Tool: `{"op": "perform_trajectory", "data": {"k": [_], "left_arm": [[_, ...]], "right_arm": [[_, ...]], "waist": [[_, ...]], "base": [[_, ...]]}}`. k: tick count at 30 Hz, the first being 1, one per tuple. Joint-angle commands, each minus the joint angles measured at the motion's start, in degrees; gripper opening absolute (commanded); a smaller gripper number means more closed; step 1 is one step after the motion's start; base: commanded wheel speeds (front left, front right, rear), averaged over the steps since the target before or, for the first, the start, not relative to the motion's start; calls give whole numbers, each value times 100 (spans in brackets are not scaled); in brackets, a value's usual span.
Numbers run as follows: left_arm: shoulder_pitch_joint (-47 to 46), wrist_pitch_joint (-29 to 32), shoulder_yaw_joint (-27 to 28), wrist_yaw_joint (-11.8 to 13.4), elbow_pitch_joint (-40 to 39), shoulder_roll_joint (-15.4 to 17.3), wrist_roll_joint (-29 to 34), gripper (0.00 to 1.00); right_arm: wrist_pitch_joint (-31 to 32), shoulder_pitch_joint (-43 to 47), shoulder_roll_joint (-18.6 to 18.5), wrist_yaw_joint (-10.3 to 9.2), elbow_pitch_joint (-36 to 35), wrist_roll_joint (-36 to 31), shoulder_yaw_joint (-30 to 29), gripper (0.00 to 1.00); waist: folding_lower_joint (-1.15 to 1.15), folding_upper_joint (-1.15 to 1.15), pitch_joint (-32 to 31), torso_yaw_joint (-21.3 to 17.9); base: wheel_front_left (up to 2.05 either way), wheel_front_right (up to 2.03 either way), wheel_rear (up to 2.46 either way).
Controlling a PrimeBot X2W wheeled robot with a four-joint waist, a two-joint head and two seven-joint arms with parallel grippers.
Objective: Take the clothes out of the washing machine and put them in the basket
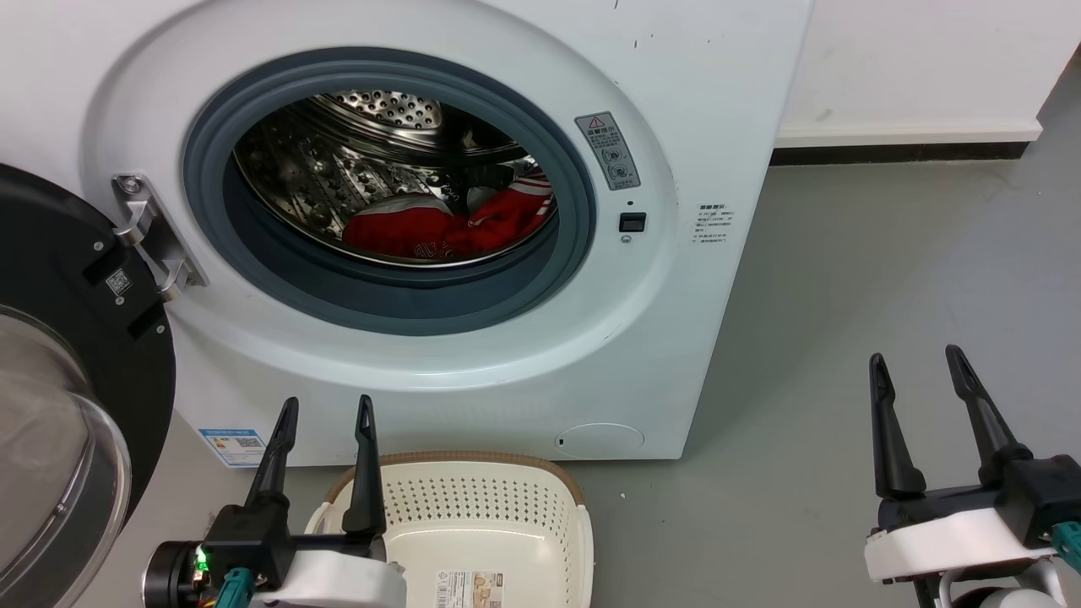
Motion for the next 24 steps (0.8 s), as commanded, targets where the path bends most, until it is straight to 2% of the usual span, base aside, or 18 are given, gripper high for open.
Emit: {"op": "perform_trajectory", "data": {"k": [1, 8, 12, 24], "left_arm": [[5, -44, -10, 0, -29, -21, 71, 100], [115, -122, 274, -276, -30, -186, 31, 100], [109, -159, 407, -420, -5, -242, 279, 100], [171, -219, 546, -628, -15, -325, 574, 100]], "right_arm": [[-35, 48, 5, -2, -69, -144, 9, 100], [-113, 92, 5, -3, -87, -341, -44, 100], [-161, 81, 7, -3, -33, -254, -84, 100], [-211, 93, 8, -3, 25, -275, -118, 100]], "waist": [[0, 0, 6, 1], [0, 0, 29, 14], [0, 0, 40, 10], [0, 0, 47, -15]], "base": [[0, 0, 0], [0, 0, 0], [0, 0, 0], [0, 0, 0]]}}
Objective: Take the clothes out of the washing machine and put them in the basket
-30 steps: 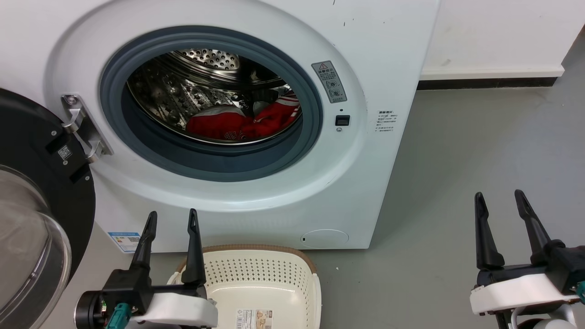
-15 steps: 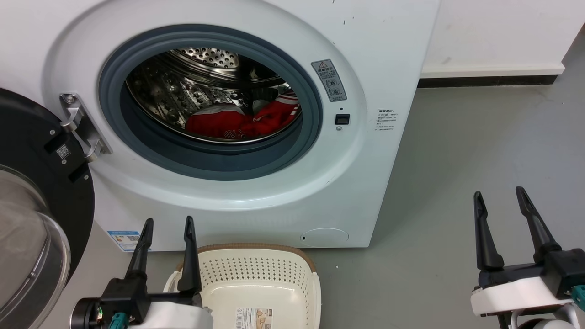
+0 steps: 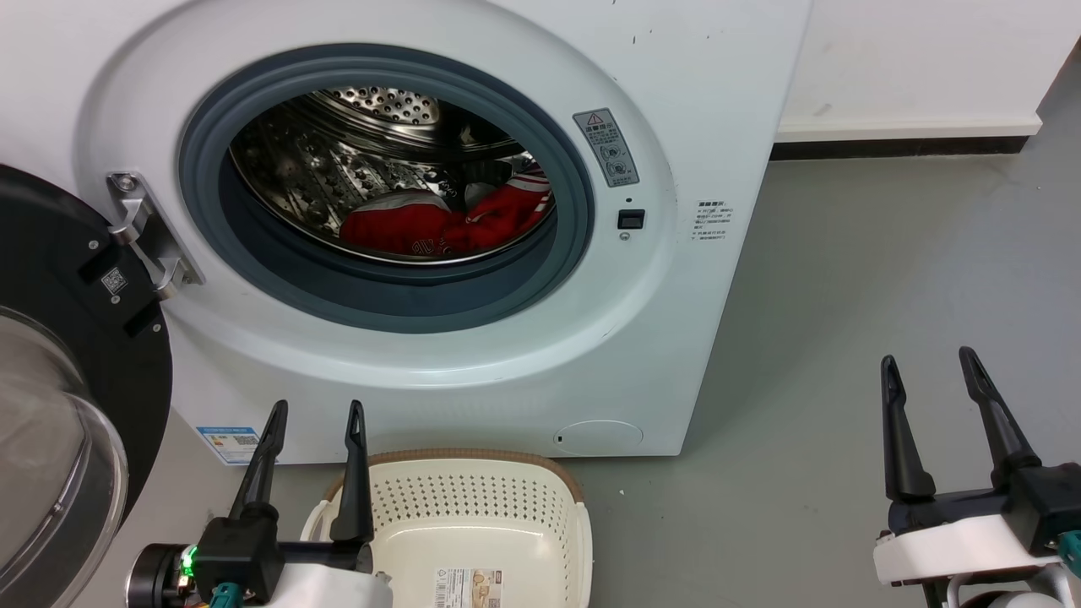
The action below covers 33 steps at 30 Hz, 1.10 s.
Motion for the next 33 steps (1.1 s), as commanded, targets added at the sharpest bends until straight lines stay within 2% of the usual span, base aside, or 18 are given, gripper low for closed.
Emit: {"op": "perform_trajectory", "data": {"k": [1, 14, 18, 22, 28, 33], "left_arm": [[44, -18, 18, -26, 15, -12, 32, 100], [-18, -17, 37, -26, 69, -20, 0, 100], [-180, -17, 51, -138, 312, -18, 15, 100], [-532, -17, 233, -364, 485, 18, -22, 100], [-1439, -17, 312, -667, 831, 447, -155, 100], [-2442, -17, 132, -705, 1303, 1076, -422, 100]], "right_arm": [[-14, 64, 9, -4, 14, 41, -11, 100], [-14, -32, 8, -4, -25, 1, 25, 100], [-13, -150, 8, -4, -122, 21, -6, 100], [-13, -344, 9, -4, -220, -24, 13, 100], [-13, -817, 10, -4, -495, 105, 36, 100], [-13, -1200, 11, -4, -856, 321, 34, 100]], "waist": [[0, 0, -3, -3], [0, 0, 86, -44], [0, 0, 370, -76], [0, 0, 840, -163], [0, 0, 1757, -362], [0, 0, 2488, -568]], "base": [[0, 0, 0], [0, 0, 0], [0, 0, 0], [0, 0, 0], [0, 0, 0], [0, 0, 0]]}}
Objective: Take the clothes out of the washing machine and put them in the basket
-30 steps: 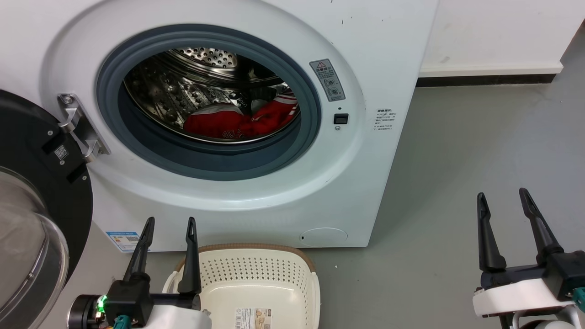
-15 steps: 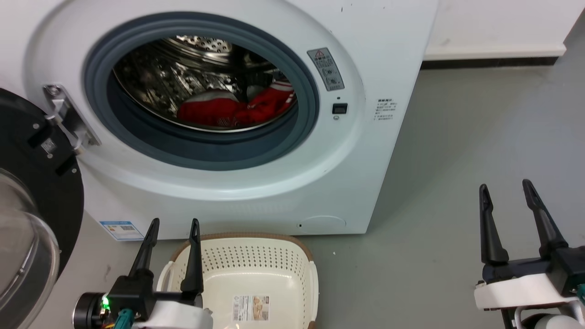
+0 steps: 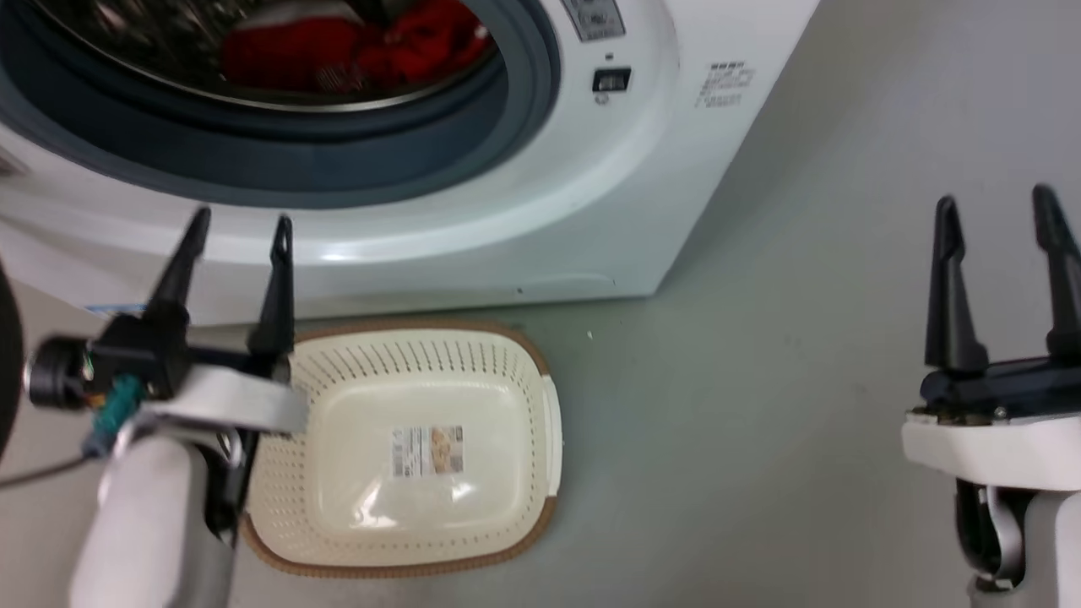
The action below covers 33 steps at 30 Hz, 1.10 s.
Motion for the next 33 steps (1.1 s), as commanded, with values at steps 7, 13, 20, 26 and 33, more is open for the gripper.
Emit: {"op": "perform_trajectory", "data": {"k": [7, 13, 20, 26, 33], "left_arm": [[-2121, -16, -909, 0, 1330, 1252, -391, 100], [-3654, 396, -1503, -1, 2238, 1810, -840, 100], [-5590, 1493, -2431, -1, 2983, 2383, -1361, 100], [-6840, 2652, -3155, -1, 3540, 2662, -1781, 100], [-7762, 3811, -3959, -1, 3798, 3120, -2200, 100]], "right_arm": [[-12, -500, 13, -4, -294, 203, 57, 100], [-12, -622, 15, -5, -373, 340, 84, 100], [-12, -707, 16, -4, -502, 561, 259, 100], [-13, -734, 14, -5, -621, 657, 562, 100], [-13, -738, 16, -5, -824, 844, 742, 100]], "waist": [[-1, 0, 1529, -494], [-1, 0, 2013, -714], [-1, 0, 2568, -979], [-1, 0, 2906, -1232], [-1, 0, 3233, -1575]], "base": [[0, 0, 0], [0, 0, 0], [0, 0, 0], [0, 0, 0], [0, 0, 0]]}}
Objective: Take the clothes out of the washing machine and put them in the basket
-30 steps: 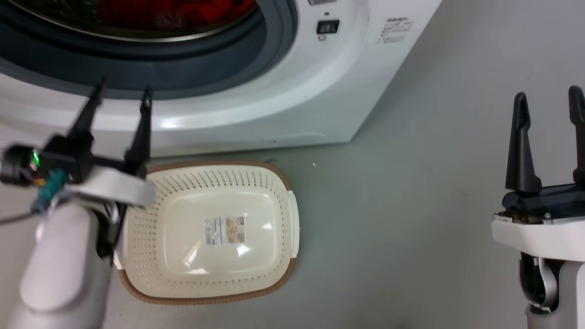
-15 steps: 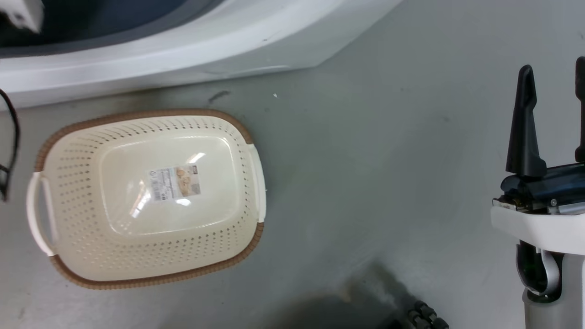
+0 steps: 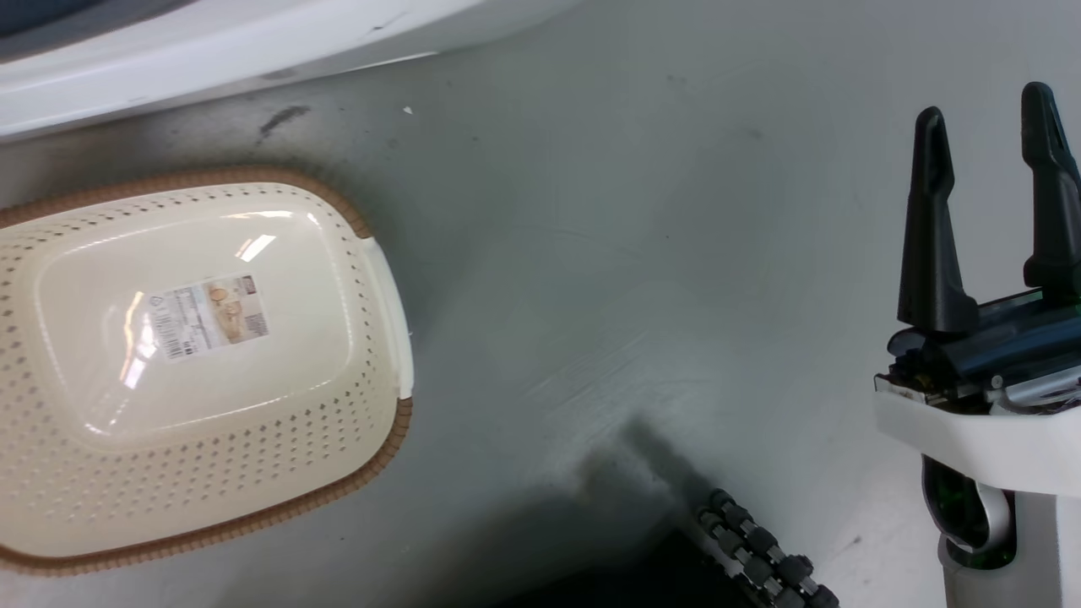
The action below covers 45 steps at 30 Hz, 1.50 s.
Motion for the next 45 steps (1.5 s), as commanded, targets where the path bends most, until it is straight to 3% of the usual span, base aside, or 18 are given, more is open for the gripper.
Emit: {"op": "perform_trajectory", "data": {"k": [1, 4, 10, 19, 20, 21, 32, 45], "left_arm": [[-175, 257, -73, 10, 89, 68, -130, 100], [-384, 817, -326, 9, 128, 179, -367, 100], [-652, 1248, -680, 9, 133, 429, -583, 100], [-533, 1380, -1169, 9, 232, 543, -870, 100], [-527, 1331, -1215, 9, 226, 545, -909, 41], [-542, 1276, -1258, 9, 222, 547, -933, 0], [-905, 283, -1436, 10, 616, 421, -946, 0], [-468, -1420, -1395, 13, 1443, -262, -1070, 0]], "right_arm": [[-14, -57, 19, -6, -44, 52, 39, 100], [-13, -9, 20, -6, -70, 129, 109, 100], [-13, 16, 18, -6, -127, 222, 208, 100], [-13, -92, 19, -6, -163, 240, 224, 100], [-14, -108, 19, -6, -168, 238, 217, 100], [-13, -124, 19, -6, -172, 238, 211, 100], [-14, -175, 19, -6, -108, 182, 180, 100], [-13, -217, 17, -6, 65, 6, -62, 100]], "waist": [[-1, 0, 159, -165], [-1, 0, 248, -245], [-1, 0, 388, -318], [-1, 0, 501, -304], [-1, 0, 509, -297], [-1, 0, 518, -291], [-1, 0, 391, -202], [-1, 0, -410, 112]], "base": [[0, 0, 0], [0, 0, 0], [0, 0, 0], [0, 0, 0], [0, 0, 0], [0, 0, 0], [0, 0, 0], [0, 0, 0]]}}
